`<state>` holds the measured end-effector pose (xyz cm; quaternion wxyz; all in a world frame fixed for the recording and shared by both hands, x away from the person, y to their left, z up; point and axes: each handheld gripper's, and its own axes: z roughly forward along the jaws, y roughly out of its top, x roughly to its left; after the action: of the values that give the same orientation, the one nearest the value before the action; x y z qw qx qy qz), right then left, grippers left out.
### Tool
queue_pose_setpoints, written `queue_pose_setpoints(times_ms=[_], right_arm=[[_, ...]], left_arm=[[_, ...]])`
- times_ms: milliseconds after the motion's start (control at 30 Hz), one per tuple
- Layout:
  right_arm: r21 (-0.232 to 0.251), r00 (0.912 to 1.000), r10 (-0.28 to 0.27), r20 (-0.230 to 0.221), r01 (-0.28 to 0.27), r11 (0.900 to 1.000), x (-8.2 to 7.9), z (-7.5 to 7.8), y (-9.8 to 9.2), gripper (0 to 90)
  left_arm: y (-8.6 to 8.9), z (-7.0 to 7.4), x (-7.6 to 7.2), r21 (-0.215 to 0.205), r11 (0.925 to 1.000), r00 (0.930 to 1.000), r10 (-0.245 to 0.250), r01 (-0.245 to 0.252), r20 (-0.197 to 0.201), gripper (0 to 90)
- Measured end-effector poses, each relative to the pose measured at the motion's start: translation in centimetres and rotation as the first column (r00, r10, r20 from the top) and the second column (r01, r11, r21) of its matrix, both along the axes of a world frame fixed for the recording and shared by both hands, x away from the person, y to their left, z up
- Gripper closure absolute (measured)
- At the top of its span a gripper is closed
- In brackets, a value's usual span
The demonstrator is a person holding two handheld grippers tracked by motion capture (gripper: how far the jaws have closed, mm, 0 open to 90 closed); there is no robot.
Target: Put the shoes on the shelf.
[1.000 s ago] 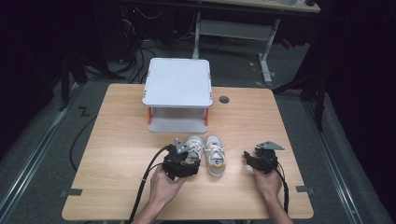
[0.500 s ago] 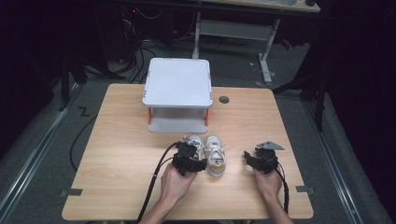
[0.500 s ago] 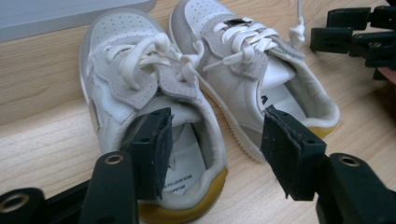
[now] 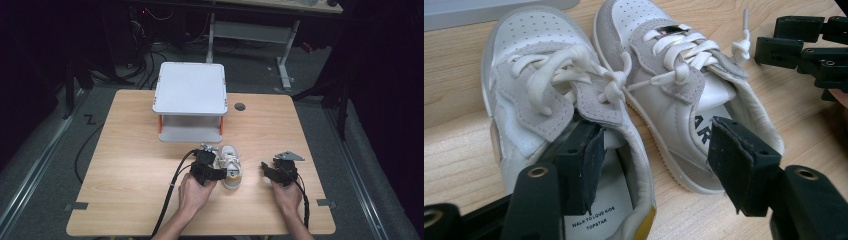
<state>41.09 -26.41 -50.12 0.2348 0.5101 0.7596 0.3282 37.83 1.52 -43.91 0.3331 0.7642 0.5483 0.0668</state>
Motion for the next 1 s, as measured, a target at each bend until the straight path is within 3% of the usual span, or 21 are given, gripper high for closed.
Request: queue_pose_setpoints(times_ms=[200, 333, 500, 600, 700, 767, 1000], right_arm=[[0.000, 1.0000, 0.001, 0.001, -0.001, 1.000, 0.0, 0.0, 0.0, 47.4], [0.000, 1.0000, 0.002, 0.001, -0.002, 1.000, 0.0, 0.0, 0.0, 47.6], [0.000, 1.0000, 0.002, 0.001, -0.002, 1.000, 0.0, 0.0, 0.0, 47.7], [0.000, 1.0000, 0.003, 0.001, -0.003, 1.000, 0.0, 0.0, 0.0, 47.6], [0.000, 1.0000, 0.003, 0.001, -0.003, 1.000, 0.0, 0.0, 0.0, 47.7], [0.001, 1.0000, 0.003, 0.001, -0.003, 1.000, 0.0, 0.0, 0.0, 47.6], [0.001, 1.0000, 0.004, 0.001, -0.004, 1.000, 0.0, 0.0, 0.0, 47.6]], left_arm=[[-0.7, -0.2, 0.5, 0.016, 0.9999, 1.0000, 0.004, -0.004, -0.009, 40.8], [-1.4, -0.4, 0.7, 0.061, 0.9982, 1.0000, -0.004, 0.004, 0.002, 43.1], [-1.5, -0.7, 1.0, 0.066, 0.9977, 0.9999, -0.017, 0.017, 0.002, 45.3], [-1.6, -0.8, 1.1, 0.057, 0.9979, 0.9995, -0.032, 0.032, 0.004, 51.9], [-1.6, -0.8, 1.1, 0.077, 0.9965, 0.9993, -0.036, 0.034, 0.014, 55.1], [-1.6, -0.9, 1.2, 0.091, 0.9951, 0.9991, -0.040, 0.038, 0.014, 63.2], [-1.4, -0.8, 1.0, 0.103, 0.9935, 0.9987, -0.050, 0.048, 0.012, 71.4]])
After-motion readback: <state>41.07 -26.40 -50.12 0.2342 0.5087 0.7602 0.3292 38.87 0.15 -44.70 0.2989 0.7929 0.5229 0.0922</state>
